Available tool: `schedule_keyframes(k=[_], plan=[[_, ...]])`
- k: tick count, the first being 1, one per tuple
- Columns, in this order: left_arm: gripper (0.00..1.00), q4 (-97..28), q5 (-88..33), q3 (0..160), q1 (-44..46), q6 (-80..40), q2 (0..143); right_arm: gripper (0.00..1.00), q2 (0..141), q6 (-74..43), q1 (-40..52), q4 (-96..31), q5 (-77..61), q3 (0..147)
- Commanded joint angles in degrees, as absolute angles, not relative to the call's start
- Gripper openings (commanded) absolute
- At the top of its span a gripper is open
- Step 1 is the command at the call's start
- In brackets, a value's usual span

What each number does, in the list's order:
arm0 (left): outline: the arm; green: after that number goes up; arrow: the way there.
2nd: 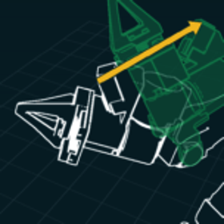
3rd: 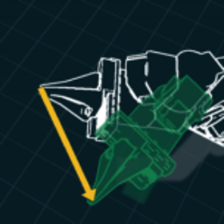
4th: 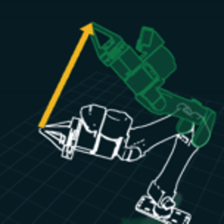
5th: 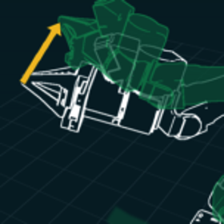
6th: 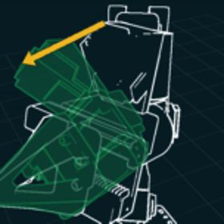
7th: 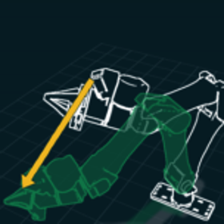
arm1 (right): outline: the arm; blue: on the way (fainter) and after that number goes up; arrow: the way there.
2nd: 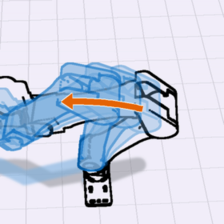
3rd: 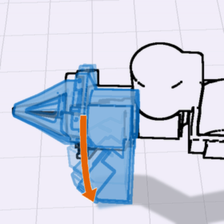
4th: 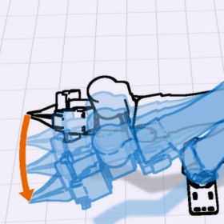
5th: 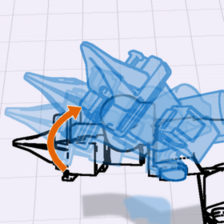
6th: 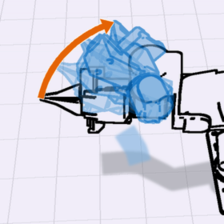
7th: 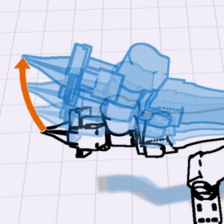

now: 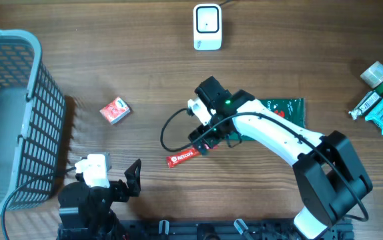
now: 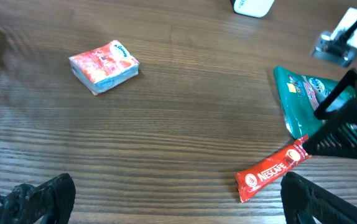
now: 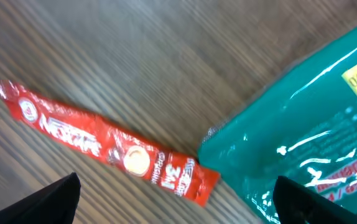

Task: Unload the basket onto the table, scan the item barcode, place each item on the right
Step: 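Grasp the red Nescafe stick with the right gripper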

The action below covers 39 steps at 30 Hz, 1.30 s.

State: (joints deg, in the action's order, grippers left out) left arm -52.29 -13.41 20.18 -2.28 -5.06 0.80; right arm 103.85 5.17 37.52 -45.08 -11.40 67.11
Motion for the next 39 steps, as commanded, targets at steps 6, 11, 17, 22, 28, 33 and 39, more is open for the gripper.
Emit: schedule_keyframes(k=[6, 11, 17, 22, 28, 33, 39], plan=[[1.00, -52.0, -13.9, 20.0, -2.5, -4.8, 0.4, 0.99, 104.2, 10.5, 46.3, -46.2, -6.9, 66.5], [1.00, -52.0, -13.9, 20.0, -2.5, -4.8, 0.4, 0.99, 104.3, 11.1, 51.3, -37.2, 7.1, 62.7], [1.00, -52.0, -13.9, 20.0, -2.5, -4.8, 0.4, 0.78, 104.7, 12.3, 51.3, -27.1, 6.9, 55.1], [1.00, -52.0, -13.9, 20.0, -2.5, -4.8, 0.4, 0.05, 104.7, 12.7, 51.3, -27.2, 3.2, 53.2], [1.00, -52.0, -13.9, 20.0, -2.5, -4.8, 0.4, 0.04, 102.6, 1.6, 49.4, -46.7, -18.5, 66.8], [1.00, -52.0, -13.9, 20.0, -2.5, -4.8, 0.4, 0.04, 102.5, -9.9, 43.7, -69.0, -41.1, 85.1], [1.00, -52.0, -13.9, 20.0, -2.5, -4.8, 0.4, 0.04, 102.4, -40.5, 37.2, -84.9, -58.8, 89.0]])
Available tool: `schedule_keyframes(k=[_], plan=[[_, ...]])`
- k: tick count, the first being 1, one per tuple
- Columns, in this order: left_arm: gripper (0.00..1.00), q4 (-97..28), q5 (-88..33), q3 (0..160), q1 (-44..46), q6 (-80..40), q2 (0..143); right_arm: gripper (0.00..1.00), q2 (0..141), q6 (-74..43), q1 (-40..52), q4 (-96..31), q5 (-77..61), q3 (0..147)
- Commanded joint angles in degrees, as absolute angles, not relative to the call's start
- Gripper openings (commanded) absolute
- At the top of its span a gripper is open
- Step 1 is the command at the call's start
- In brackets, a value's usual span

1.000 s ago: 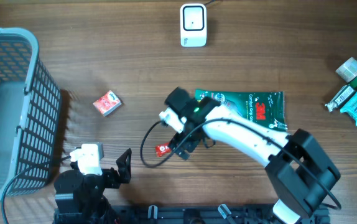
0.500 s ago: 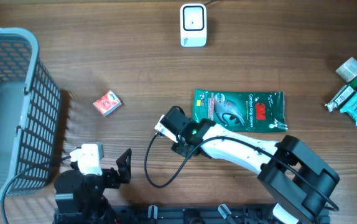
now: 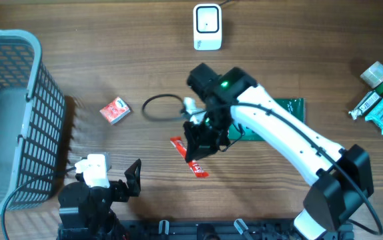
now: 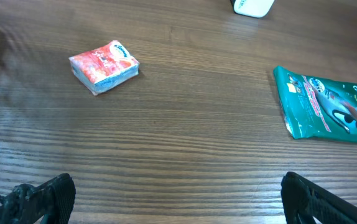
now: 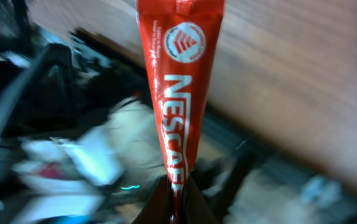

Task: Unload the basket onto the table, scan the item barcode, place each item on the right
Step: 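Grasp the red Nescafe stick with the right gripper, then lift the Nescafe stick and hold it under the white scanner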

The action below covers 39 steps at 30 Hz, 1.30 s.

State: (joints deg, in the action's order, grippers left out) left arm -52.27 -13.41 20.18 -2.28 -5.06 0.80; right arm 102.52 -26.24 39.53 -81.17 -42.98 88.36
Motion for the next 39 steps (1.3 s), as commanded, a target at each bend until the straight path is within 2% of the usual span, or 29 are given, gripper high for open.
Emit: schedule_keyframes(k=[1, 3, 8, 10, 13, 21, 39], plan=[[1.00, -52.0, -13.9, 20.0, -2.5, -4.8, 0.4, 0.04, 102.4, -40.5, 36.4, -87.6, -62.8, 89.0], [1.00, -52.0, -13.9, 20.0, -2.5, -4.8, 0.4, 0.04, 102.4, -40.2, 35.7, -91.7, -66.7, 89.0], [1.00, -52.0, -13.9, 20.0, -2.5, -4.8, 0.4, 0.04, 102.3, -29.6, 35.0, -92.2, -87.2, 88.9], [1.00, -52.0, -13.9, 20.0, -2.5, -4.8, 0.4, 0.04, 102.1, -28.9, 34.9, -92.2, -93.0, 88.9], [1.00, -52.0, -13.9, 20.0, -2.5, -4.8, 0.4, 0.04, 102.1, -29.8, 33.7, -92.2, -93.0, 88.9], [1.00, -52.0, -13.9, 20.0, -2.5, -4.8, 0.4, 0.04, 101.8, -21.2, 26.9, -92.2, -93.0, 88.9], [1.00, -52.0, -13.9, 20.0, -2.5, -4.8, 0.4, 0.04, 93.7, -18.0, 18.9, -92.2, -91.9, 88.9]])
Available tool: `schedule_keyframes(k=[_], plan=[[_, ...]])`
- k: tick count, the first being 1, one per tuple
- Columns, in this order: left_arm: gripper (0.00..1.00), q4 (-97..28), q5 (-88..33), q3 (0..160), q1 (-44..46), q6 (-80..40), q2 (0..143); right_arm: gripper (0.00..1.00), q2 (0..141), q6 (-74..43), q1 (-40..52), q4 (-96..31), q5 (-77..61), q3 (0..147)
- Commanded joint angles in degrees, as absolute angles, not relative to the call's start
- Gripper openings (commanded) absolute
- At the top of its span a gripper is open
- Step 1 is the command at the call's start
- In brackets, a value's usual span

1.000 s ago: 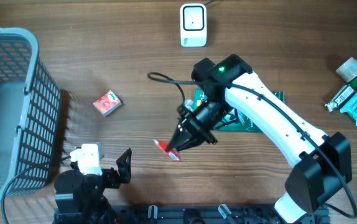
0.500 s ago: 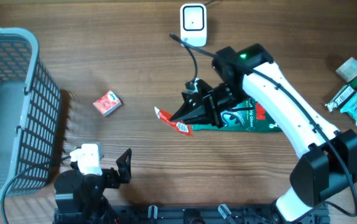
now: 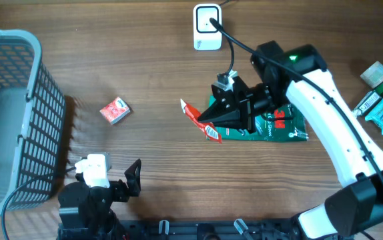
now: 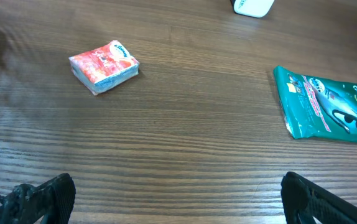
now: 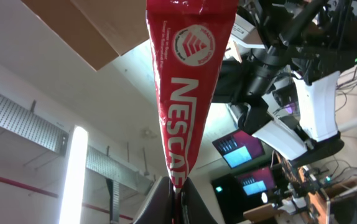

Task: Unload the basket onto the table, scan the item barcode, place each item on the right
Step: 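Lift the Nescafe stick and hold it under the white scanner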

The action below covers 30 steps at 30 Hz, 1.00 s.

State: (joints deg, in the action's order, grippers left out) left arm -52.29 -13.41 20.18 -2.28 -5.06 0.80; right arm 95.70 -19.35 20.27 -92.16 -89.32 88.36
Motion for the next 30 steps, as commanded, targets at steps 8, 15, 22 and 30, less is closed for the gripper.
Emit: schedule_keyframes(k=[8, 15, 22, 30], plan=[[1.00, -52.0, -13.9, 20.0, -2.5, -4.8, 0.4, 0.04, 93.6, -18.0, 17.8, -92.2, -86.6, 88.9], [1.00, -52.0, -13.9, 20.0, -2.5, -4.8, 0.4, 0.04, 93.5, -18.0, 17.8, -92.2, -86.6, 88.9], [1.00, -52.0, -13.9, 20.0, -2.5, -4.8, 0.4, 0.04, 93.5, -18.0, 17.8, -92.1, -82.9, 88.9], [1.00, -52.0, -13.9, 20.0, -2.5, -4.8, 0.4, 0.04, 93.5, -36.1, 17.9, -89.4, -38.9, 88.8]])
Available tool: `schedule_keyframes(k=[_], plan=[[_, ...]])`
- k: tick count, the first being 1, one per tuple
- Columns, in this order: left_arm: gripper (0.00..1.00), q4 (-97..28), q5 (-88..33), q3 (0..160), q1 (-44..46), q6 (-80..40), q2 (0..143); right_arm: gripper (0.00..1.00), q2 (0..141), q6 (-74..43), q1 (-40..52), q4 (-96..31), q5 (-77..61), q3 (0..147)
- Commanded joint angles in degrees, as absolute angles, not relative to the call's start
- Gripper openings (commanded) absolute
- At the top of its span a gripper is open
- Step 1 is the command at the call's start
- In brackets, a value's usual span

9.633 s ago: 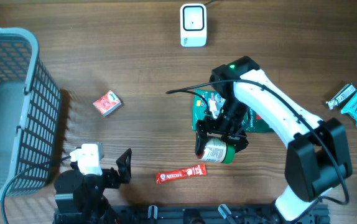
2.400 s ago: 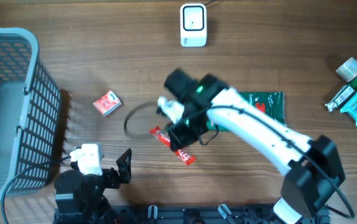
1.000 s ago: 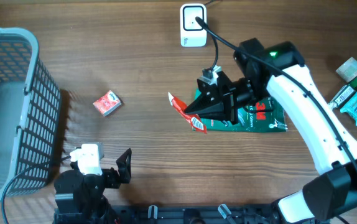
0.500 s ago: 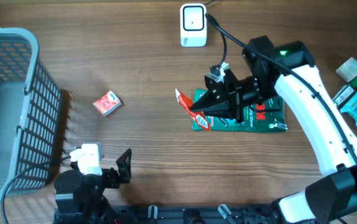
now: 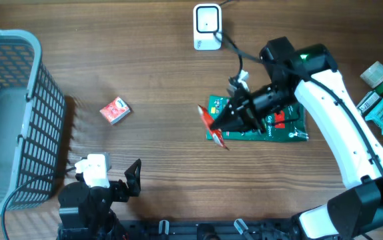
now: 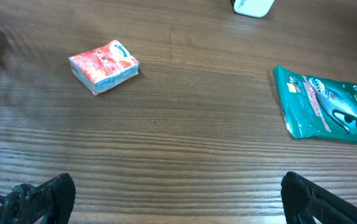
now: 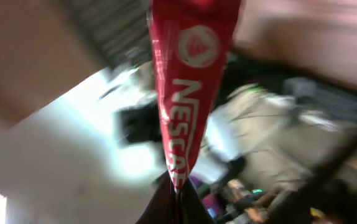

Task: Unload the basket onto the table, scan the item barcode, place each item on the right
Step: 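Lift the Nescafe stick and hold it under the white scanner, then carry the Nescafe stick to the right edge and release it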

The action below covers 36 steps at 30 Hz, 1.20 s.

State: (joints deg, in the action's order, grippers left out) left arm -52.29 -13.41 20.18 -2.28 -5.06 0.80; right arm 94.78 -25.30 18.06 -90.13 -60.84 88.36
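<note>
The red Nescafe stick [image 5: 212, 127] hangs in the air over the table's middle, pinched at one end by my right gripper [image 5: 226, 122]. In the right wrist view the red stick [image 7: 178, 112] points up from the shut jaws, the background blurred. The white barcode scanner [image 5: 207, 27] stands at the far middle edge, a corner of it showing as a white scanner [image 6: 253, 7] in the left wrist view. My left gripper [image 5: 121, 179] rests open at the near left edge, its fingertips [image 6: 38, 198] wide apart over bare wood.
A green packet [image 5: 271, 120] lies under the right arm. A small red tissue pack [image 5: 115, 110] lies left of centre. A grey mesh basket [image 5: 18, 127] fills the left side. Several small packages [image 5: 378, 100] sit at the right edge.
My right gripper, still shut on the red stick, has shifted slightly right and the stick has turned, now nearer edge-on in the overhead view. The left arm has not moved.
The red stick first lay on the table with my right gripper open around its end beside the green packet. Then the gripper held it lifted near the front. It then held it over the middle, above the green packet's left end, where it stays now.
</note>
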Motion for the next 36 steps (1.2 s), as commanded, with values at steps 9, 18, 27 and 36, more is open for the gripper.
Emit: schedule_keyframes(k=[9, 18, 27, 36], plan=[[1.00, -52.0, -13.9, 20.0, -2.5, -4.8, 0.4, 0.04, 93.5, -45.1, 17.9, -80.4, -18.5, 88.8], [1.00, -52.0, -13.9, 20.0, -2.5, -4.8, 0.4, 0.05, 93.8, -41.8, 18.2, -53.5, 1.3, 88.4], [1.00, -52.0, -13.9, 20.0, -2.5, -4.8, 0.4, 0.05, 109.1, -37.4, 18.2, -18.7, 1.8, 88.5], [1.00, -52.0, -13.9, 20.0, -2.5, -4.8, 0.4, 0.05, 128.3, -28.2, 22.8, -3.7, 12.4, 103.4]])
